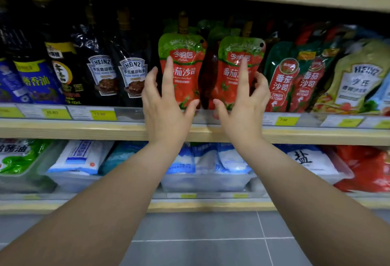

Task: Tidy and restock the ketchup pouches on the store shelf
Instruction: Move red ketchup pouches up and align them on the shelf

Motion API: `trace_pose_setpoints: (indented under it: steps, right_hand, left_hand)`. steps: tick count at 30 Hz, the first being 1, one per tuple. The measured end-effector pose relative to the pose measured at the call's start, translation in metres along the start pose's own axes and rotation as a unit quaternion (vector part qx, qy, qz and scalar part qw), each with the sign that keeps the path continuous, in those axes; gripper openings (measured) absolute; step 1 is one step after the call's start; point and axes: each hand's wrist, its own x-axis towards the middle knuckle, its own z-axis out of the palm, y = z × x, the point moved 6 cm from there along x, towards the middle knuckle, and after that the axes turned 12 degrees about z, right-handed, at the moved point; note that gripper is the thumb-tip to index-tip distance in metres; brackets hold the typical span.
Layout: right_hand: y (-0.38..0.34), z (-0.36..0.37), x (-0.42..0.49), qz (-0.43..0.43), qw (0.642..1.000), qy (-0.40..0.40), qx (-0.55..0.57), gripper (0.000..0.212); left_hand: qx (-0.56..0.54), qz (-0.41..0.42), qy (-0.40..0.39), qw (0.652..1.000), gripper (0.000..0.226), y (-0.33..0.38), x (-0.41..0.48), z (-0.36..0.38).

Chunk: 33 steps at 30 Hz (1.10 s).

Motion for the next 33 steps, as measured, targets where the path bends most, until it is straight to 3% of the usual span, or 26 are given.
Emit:
trace_pose_setpoints:
  steps: [7,18,26,29,33]
  right_hand:
    - [0.008,0.007,0.017,0.062,0.994,-0.056,0.070,0.109]
    - [0.013,0.014,0.020,0.066,0.971,-0.131,0.189,0.108]
    - [0.003,0.015,0.016,0.036,0.979,-0.130,0.150,0.104]
    - [0.009,-0.003,0.010,0.013,0.988,-0.093,0.125,0.091]
    - [0.045,-0.042,0.010,-0.030,0.996,0.031,0.081,0.066]
  left_hand:
    - [0.037,-0.025,-0.012,0.999,0.092,-0.006,0.006,0.016]
    - [0.014,0.004,-0.032,0.999,0.094,-0.019,0.012,0.012]
    - [0.047,-0.002,-0.025,0.999,0.092,-0.011,0.009,0.008]
    - [0.056,0.020,0.029,0.998,0.080,0.009,0.001,0.003]
    - [-0.033,0.107,0.050,0.992,0.062,0.054,-0.006,0.022]
